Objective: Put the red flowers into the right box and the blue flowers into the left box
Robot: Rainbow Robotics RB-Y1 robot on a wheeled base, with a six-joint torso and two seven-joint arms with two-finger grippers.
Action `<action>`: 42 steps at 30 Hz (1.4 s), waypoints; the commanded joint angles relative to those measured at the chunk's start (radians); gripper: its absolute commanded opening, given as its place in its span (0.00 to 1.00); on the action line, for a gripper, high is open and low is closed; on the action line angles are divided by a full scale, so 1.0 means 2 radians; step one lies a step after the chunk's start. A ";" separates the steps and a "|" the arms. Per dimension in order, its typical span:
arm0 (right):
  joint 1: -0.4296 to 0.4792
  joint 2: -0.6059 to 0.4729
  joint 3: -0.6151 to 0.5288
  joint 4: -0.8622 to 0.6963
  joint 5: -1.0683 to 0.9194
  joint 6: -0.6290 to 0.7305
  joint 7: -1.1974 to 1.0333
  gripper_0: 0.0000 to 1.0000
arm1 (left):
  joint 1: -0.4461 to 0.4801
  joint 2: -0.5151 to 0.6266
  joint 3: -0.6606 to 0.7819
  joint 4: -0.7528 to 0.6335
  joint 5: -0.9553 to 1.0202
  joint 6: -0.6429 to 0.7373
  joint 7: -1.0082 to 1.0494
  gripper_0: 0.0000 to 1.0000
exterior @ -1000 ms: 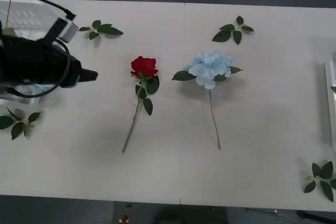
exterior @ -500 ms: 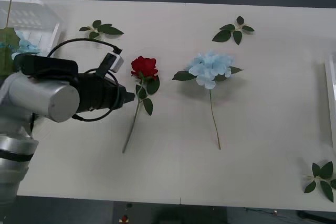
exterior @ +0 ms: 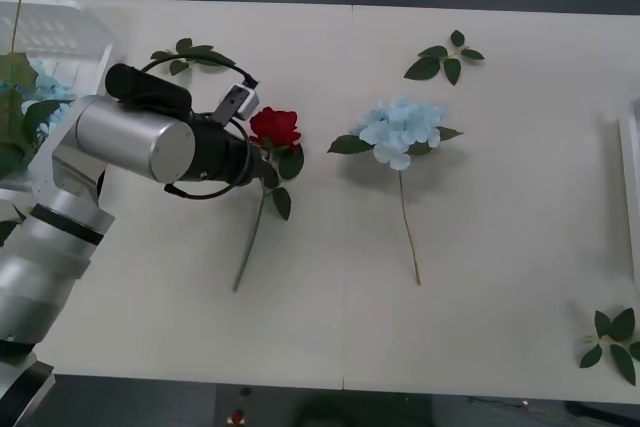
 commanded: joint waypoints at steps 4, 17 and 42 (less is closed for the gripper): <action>-0.020 -0.022 0.030 0.007 0.024 -0.026 0.008 0.00 | -0.040 0.006 -0.055 0.052 0.018 -0.036 0.027 0.88; -0.020 -0.022 0.039 0.007 0.028 -0.026 0.027 0.83 | -0.040 0.002 -0.081 0.085 0.033 -0.072 0.031 0.89; 0.078 -0.022 0.053 -0.278 -0.145 0.075 -0.003 0.86 | -0.053 0.039 -0.076 0.043 0.050 -0.057 0.030 0.00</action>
